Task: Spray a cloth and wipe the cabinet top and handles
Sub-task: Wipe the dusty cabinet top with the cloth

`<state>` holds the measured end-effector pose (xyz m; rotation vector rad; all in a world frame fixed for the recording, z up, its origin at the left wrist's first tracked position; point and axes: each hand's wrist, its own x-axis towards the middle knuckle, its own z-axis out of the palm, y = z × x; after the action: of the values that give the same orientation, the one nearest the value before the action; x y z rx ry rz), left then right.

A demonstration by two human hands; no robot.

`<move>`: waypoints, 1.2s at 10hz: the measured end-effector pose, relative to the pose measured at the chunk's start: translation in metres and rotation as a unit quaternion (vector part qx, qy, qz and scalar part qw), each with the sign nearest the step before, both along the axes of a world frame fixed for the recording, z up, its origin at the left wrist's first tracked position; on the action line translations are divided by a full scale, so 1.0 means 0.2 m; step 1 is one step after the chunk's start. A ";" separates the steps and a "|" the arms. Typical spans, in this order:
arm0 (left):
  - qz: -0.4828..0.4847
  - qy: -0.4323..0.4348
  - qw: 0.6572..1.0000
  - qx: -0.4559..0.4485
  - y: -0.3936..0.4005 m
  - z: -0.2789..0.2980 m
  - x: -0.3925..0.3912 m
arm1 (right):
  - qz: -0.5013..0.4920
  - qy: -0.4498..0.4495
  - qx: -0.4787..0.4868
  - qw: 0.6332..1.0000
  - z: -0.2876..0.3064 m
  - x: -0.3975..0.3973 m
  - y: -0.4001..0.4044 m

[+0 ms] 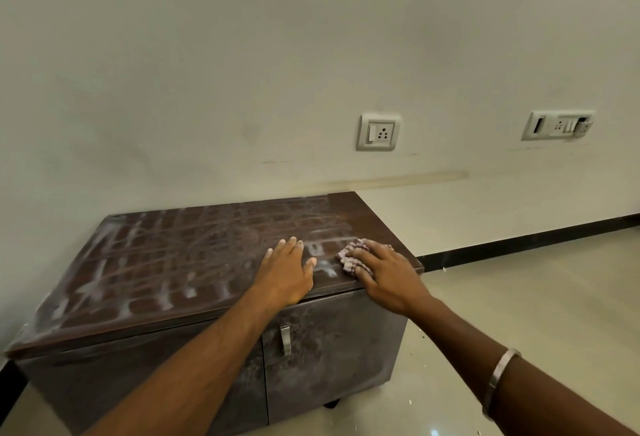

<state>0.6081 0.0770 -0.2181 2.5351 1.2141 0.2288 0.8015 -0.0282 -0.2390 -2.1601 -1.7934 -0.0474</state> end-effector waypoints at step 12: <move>-0.009 0.014 1.000 0.012 0.04 -0.01 -0.07 | 0.032 0.006 -0.048 0.998 0.04 -0.07 0.09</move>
<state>0.5938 0.0859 -0.2192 2.5761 1.2054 0.2061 0.7880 -0.0105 -0.2314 -2.1613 -1.8918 0.0678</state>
